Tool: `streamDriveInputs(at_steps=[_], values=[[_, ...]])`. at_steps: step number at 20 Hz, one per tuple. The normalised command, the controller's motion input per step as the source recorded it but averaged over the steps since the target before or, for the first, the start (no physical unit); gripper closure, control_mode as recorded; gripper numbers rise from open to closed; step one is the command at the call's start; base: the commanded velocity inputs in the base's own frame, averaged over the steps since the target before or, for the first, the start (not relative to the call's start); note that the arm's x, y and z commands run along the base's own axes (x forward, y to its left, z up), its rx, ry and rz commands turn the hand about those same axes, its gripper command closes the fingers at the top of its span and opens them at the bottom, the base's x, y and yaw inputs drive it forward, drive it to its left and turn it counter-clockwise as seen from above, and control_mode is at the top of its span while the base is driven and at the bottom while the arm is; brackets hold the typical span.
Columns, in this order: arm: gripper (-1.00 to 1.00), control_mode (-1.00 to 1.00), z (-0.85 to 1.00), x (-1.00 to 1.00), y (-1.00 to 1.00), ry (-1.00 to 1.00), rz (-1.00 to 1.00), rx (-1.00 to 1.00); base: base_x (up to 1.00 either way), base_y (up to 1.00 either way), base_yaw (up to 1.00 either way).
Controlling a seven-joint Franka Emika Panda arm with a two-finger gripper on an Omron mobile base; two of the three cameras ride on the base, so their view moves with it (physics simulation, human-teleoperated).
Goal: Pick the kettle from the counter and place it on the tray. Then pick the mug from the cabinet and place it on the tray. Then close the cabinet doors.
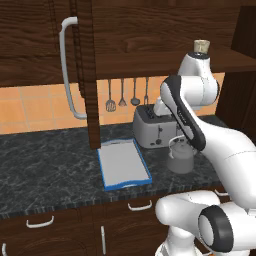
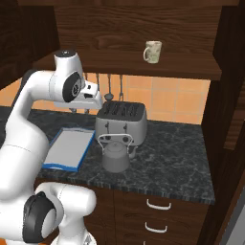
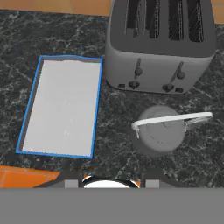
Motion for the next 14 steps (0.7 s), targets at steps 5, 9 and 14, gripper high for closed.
streamDriveInputs(at_steps=[5, 9, 14], values=[[-1.0, -1.0, -0.12, 0.0, 0.03, 0.0, -0.52, 0.0, 0.0, 0.0, 0.0], [-1.0, -1.0, -0.41, 0.0, 0.0, -0.04, -0.92, 0.0, 0.0, 0.0, 0.0], [-1.0, -1.0, -0.03, 0.0, -0.03, 0.01, -0.02, 0.02, 0.0, 0.0, 0.0]])
